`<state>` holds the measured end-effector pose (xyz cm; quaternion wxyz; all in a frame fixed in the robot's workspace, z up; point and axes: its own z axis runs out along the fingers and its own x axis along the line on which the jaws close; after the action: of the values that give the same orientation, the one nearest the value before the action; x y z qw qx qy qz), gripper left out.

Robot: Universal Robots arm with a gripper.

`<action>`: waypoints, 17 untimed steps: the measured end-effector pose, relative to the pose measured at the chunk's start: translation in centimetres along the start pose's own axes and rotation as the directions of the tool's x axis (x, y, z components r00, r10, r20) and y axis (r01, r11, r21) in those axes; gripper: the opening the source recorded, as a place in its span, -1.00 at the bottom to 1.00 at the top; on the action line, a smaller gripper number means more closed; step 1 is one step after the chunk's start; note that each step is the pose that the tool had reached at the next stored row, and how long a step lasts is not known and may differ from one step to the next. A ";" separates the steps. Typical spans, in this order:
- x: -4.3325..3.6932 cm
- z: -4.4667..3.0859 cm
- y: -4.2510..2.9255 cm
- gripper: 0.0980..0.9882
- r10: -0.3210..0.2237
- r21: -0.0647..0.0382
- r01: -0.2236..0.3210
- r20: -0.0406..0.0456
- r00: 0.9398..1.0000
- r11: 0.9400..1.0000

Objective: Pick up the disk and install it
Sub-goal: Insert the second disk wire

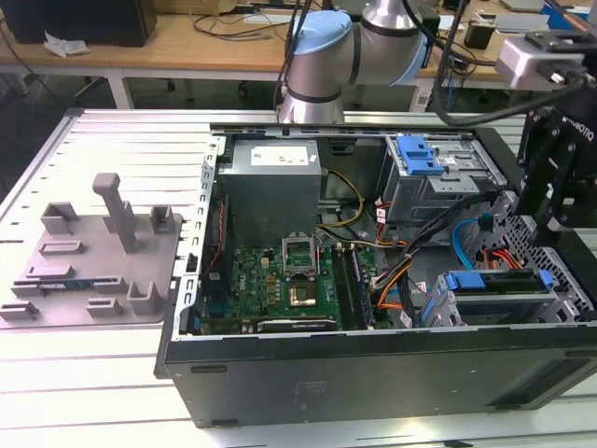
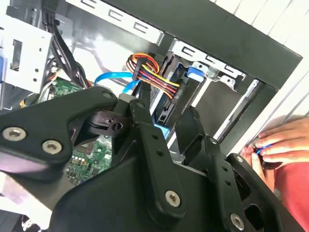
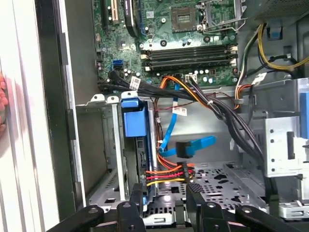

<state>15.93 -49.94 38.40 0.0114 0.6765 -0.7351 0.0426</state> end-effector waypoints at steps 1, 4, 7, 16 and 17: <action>-0.32 -0.13 0.04 -0.14 0.000 0.001 0.000 -0.007 1.000 1.000; -1.63 -0.34 0.37 -0.14 -0.001 0.003 0.001 -0.032 0.999 1.000; -2.29 -0.44 0.84 -0.14 -0.006 0.005 0.007 -0.062 0.998 1.000; -3.84 -0.61 2.26 -0.32 -0.023 0.012 0.025 -0.135 0.991 1.000; -3.97 -0.63 2.41 -0.47 -0.025 0.012 0.027 -0.143 0.989 1.000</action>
<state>13.83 -45.75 38.61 0.0597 0.6812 -0.7233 0.0959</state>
